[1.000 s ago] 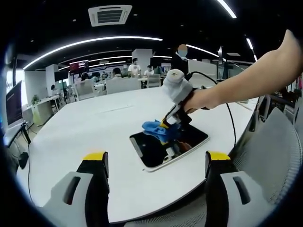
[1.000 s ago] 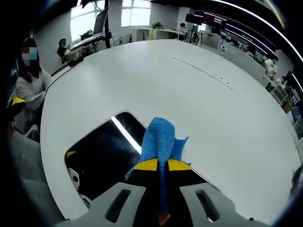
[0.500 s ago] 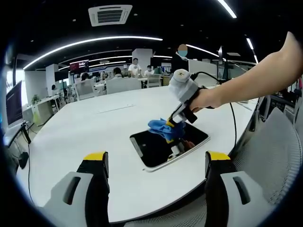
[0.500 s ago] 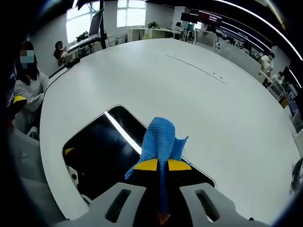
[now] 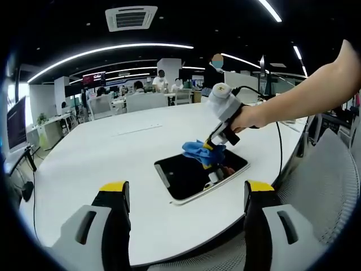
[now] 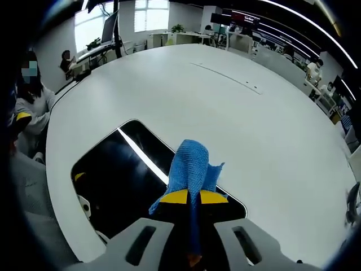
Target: Wipe the mirror surface with the cleaning cloth until all visible marks leave the cleaned area.
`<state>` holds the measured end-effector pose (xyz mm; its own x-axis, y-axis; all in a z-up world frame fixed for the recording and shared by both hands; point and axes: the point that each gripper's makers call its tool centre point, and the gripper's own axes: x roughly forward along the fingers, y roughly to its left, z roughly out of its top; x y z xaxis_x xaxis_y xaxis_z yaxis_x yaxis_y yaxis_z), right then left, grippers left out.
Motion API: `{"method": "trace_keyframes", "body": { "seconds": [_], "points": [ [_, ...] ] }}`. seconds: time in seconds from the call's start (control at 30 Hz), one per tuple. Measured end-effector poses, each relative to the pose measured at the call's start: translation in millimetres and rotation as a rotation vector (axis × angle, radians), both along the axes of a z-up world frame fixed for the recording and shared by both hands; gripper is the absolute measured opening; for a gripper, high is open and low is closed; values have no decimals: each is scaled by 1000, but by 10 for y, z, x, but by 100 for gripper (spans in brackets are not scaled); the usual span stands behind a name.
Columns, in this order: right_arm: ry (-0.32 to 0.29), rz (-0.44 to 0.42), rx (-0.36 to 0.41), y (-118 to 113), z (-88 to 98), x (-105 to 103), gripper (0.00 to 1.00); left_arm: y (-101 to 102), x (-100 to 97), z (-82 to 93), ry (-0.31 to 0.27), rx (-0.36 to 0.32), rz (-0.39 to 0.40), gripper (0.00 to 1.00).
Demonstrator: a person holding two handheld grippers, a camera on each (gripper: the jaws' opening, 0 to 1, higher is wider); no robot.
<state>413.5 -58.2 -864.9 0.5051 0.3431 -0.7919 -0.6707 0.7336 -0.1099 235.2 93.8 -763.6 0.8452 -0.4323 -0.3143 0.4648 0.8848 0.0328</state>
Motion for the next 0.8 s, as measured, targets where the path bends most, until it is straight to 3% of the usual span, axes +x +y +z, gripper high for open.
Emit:
{"method": "trace_keyframes", "body": {
  "seconds": [0.37,0.53,0.8],
  "points": [
    [-2,-15,-1,5,-15,5,0,8,10,-12,0,0,1,81],
    [21,-37,56,-8,-23,-53,0,6,11,-13,0,1,0,81],
    [21,-29,63,1,-19,-174,0,-2,8,-21,3,2,0,80]
  ]
}}
